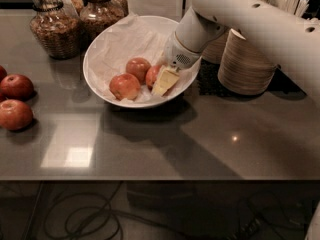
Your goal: Pick apple from white bowl
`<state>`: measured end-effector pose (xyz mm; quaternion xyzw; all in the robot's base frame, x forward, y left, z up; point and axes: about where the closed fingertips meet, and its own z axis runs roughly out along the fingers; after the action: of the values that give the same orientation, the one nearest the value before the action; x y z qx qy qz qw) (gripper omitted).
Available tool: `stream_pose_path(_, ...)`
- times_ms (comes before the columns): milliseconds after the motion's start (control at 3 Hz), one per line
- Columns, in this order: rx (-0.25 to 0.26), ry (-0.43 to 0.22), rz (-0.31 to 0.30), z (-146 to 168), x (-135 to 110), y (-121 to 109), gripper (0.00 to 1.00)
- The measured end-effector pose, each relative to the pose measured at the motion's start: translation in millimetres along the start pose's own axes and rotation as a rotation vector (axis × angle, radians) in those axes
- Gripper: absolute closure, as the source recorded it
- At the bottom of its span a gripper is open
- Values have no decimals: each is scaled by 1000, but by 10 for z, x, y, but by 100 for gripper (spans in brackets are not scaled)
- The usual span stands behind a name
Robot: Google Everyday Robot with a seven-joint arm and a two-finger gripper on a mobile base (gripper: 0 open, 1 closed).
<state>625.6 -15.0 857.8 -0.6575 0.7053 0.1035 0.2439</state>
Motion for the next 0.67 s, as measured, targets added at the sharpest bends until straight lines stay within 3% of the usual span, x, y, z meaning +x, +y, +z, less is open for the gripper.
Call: stream_pose_path(667, 0, 0, 0, 0, 0, 0, 98)
